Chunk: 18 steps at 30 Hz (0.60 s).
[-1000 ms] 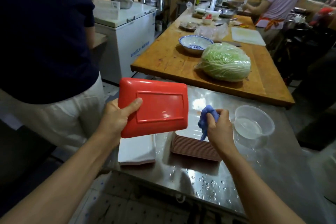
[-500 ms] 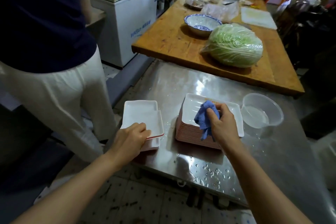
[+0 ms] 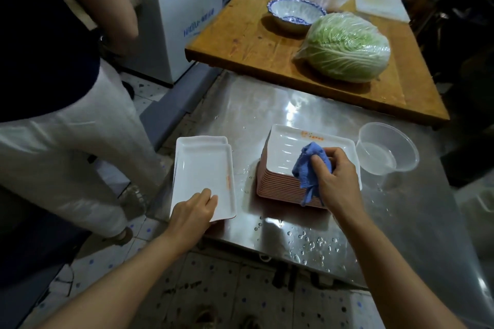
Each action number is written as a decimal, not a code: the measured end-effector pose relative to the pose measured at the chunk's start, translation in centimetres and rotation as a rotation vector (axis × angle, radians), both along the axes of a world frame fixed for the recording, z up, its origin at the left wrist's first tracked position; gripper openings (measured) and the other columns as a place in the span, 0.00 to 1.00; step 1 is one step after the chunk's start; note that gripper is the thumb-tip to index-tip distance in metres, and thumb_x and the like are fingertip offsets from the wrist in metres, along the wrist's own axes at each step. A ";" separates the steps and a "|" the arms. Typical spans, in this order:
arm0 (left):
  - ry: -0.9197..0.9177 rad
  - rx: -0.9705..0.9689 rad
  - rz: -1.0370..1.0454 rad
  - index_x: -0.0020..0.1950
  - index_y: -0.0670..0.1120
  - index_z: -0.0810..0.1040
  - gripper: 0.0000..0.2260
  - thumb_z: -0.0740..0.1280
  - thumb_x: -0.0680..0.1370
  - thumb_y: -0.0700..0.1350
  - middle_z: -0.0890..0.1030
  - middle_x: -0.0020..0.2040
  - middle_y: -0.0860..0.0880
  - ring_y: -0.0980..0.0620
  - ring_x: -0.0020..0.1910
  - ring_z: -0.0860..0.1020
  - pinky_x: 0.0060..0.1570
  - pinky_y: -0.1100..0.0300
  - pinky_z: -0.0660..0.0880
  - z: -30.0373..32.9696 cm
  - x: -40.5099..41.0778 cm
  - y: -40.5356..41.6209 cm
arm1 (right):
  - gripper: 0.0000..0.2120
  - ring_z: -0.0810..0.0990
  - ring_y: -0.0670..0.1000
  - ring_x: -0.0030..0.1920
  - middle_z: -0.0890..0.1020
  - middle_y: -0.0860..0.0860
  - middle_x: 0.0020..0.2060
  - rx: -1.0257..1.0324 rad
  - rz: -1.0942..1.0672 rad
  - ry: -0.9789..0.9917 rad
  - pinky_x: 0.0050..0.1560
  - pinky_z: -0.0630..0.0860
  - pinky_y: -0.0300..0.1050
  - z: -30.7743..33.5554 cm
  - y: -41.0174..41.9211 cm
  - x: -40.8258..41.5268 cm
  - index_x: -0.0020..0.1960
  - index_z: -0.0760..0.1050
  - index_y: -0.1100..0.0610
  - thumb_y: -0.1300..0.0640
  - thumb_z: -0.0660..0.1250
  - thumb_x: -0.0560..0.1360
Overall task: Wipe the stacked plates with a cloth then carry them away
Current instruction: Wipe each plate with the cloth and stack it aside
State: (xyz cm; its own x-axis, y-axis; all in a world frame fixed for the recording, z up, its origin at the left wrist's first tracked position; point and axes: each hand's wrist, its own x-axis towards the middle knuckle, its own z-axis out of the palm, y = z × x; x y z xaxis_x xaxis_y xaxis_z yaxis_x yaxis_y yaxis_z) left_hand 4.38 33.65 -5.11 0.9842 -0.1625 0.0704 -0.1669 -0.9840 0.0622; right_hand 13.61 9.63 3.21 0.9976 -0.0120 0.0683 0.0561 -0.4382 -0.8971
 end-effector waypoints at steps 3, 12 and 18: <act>0.000 0.007 0.003 0.37 0.40 0.80 0.21 0.83 0.50 0.41 0.76 0.32 0.44 0.47 0.25 0.75 0.15 0.63 0.67 -0.8 0.5 0.5 | 0.01 0.78 0.44 0.40 0.79 0.45 0.40 0.006 -0.017 -0.001 0.38 0.71 0.37 -0.1 -0.2 0.3 0.49 0.73 0.51 0.56 0.62 0.78; 0.159 0.013 0.036 0.53 0.40 0.78 0.29 0.80 0.60 0.55 0.76 0.45 0.42 0.44 0.40 0.77 0.26 0.57 0.70 -1.8 2.7 1.6 | 0.01 0.79 0.47 0.42 0.79 0.47 0.41 0.040 -0.036 0.021 0.43 0.75 0.44 -0.2 -0.7 1.0 0.49 0.73 0.52 0.56 0.62 0.78; 0.211 0.076 0.165 0.56 0.49 0.75 0.30 0.56 0.71 0.72 0.73 0.54 0.51 0.50 0.54 0.72 0.40 0.57 0.68 -1.6 4.7 0.7 | 0.05 0.78 0.43 0.39 0.79 0.44 0.41 0.050 -0.043 0.027 0.35 0.73 0.35 -0.4 -1.0 1.6 0.46 0.72 0.48 0.57 0.63 0.77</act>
